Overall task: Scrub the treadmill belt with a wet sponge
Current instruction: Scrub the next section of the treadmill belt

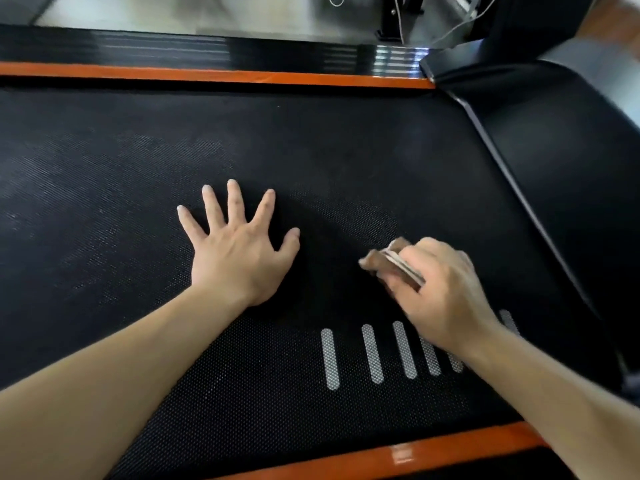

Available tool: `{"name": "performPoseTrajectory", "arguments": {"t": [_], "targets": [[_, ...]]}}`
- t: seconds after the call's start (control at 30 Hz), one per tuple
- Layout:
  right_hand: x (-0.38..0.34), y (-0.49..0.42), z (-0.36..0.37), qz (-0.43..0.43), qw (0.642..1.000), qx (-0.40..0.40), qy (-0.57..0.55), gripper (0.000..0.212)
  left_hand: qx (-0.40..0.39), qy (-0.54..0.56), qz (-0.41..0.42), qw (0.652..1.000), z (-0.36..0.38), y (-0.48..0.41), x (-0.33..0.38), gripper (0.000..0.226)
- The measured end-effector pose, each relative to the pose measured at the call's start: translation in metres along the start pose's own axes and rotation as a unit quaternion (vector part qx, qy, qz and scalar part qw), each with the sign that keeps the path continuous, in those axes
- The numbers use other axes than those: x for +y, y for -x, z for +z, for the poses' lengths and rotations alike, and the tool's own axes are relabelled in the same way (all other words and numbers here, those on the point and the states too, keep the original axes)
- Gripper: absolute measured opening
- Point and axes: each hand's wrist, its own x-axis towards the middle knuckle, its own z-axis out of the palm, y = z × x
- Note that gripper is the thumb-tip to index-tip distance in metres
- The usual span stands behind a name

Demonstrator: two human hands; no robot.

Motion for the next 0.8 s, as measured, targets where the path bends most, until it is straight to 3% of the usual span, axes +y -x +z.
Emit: {"name": "performPoseTrajectory", "arguments": {"t": [0.03,0.17,0.23,0.33,0.43,0.5,0.57,0.67,0.73,0.8], "targets": [[0.013,-0.005,-0.006,-0.005,1.0,0.007,0.012,0.039,-0.001,-0.002,0.0,1.0,0.0,0.0,0.0,0.079],[0.04,-0.015,-0.017,0.136,0.986,0.096,0.012,0.028,-0.003,-0.007,-0.002,1.0,-0.002,0.001,0.001,0.079],[0.014,0.017,-0.011,0.059,0.995,0.08,-0.006,0.032,-0.002,-0.008,-0.002,1.0,-0.001,0.001,0.001,0.079],[0.004,0.063,-0.014,-0.046,0.996,-0.032,-0.065,0.027,-0.001,-0.011,-0.007,1.0,-0.001,0.001,0.002,0.079],[0.041,0.049,-0.028,0.041,0.998,0.034,-0.025,0.037,0.0,-0.01,-0.005,1.0,-0.001,0.002,0.002,0.078],[0.049,0.046,-0.03,0.112,0.992,0.06,-0.011,0.032,-0.001,-0.01,-0.008,1.0,-0.002,0.002,0.002,0.077],[0.036,0.067,-0.029,0.08,0.996,0.021,-0.02,0.028,-0.001,-0.011,-0.009,1.0,-0.002,0.003,0.002,0.077],[0.025,0.106,-0.043,0.002,0.992,-0.106,-0.069,0.02,-0.002,-0.012,-0.012,1.0,-0.004,0.004,0.003,0.076],[0.051,0.104,-0.055,0.014,0.995,-0.089,-0.052,0.018,-0.005,-0.011,-0.018,1.0,-0.006,0.005,0.005,0.075],[0.073,0.093,-0.061,0.085,0.996,-0.003,-0.02,0.02,-0.01,0.007,-0.027,1.0,-0.009,0.005,0.011,0.072]]}}
